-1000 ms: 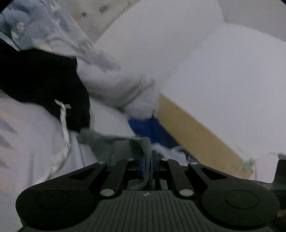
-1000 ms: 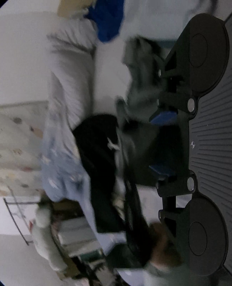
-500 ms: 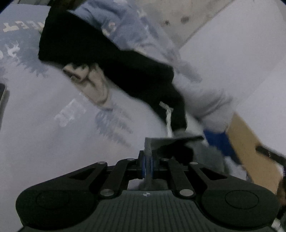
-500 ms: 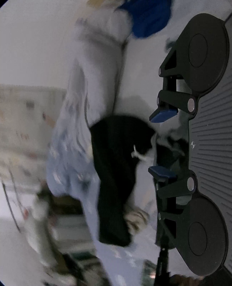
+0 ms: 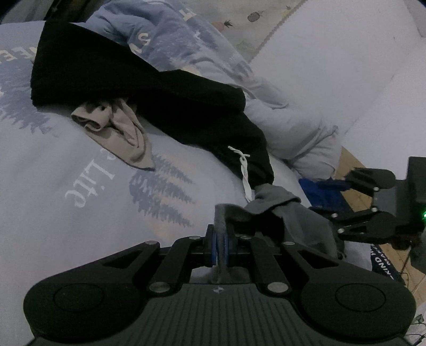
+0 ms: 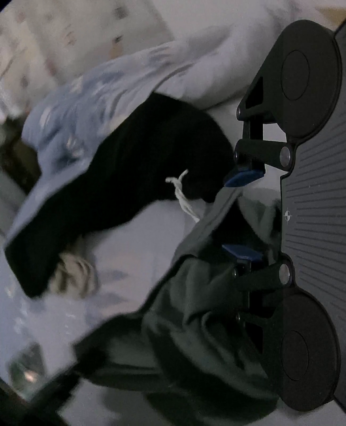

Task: Fold clothes
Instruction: 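Lift the t-shirt high with both grippers, letting it hang open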

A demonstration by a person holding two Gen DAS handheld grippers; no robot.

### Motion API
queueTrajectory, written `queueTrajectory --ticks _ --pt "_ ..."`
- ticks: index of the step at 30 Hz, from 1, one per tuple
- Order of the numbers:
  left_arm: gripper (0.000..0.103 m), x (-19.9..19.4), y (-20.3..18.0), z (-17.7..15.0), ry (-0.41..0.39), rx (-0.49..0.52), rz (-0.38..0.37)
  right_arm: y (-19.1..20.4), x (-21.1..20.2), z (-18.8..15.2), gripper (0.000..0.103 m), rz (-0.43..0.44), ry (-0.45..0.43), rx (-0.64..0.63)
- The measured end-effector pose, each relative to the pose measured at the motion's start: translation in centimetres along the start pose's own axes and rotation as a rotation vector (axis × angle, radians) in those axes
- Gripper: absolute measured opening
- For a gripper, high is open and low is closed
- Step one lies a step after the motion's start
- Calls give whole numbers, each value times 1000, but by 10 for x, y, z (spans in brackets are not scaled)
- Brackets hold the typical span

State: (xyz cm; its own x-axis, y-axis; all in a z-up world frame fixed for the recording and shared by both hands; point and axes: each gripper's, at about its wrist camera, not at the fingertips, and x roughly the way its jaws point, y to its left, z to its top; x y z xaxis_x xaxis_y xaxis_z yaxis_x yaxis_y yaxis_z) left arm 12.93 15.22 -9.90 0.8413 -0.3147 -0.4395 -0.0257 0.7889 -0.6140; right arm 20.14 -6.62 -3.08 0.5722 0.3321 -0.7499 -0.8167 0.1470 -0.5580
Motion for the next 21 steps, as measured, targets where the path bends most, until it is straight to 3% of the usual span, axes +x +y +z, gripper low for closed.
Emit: queueTrajectory --ticks 5,9,11,13,16,21 --pt "9 5 2 0 15 -7 2 12 23 7 46 29 -3 -167" --pt "9 7 3 0 28 3 2 19 34 12 36 46 -10 -255" --pt "9 8 3 0 38 6 5 22 40 14 29 55 -11 -293" --pt "9 8 1 0 43 17 8 26 45 16 9 67 -5 -321" --pt "9 8 -1 1 41 34 13 27 45 18 8 22 -25 -280" --pt "9 1 -11 6 -5 86 17 2 23 14 8 -125 -114 15"
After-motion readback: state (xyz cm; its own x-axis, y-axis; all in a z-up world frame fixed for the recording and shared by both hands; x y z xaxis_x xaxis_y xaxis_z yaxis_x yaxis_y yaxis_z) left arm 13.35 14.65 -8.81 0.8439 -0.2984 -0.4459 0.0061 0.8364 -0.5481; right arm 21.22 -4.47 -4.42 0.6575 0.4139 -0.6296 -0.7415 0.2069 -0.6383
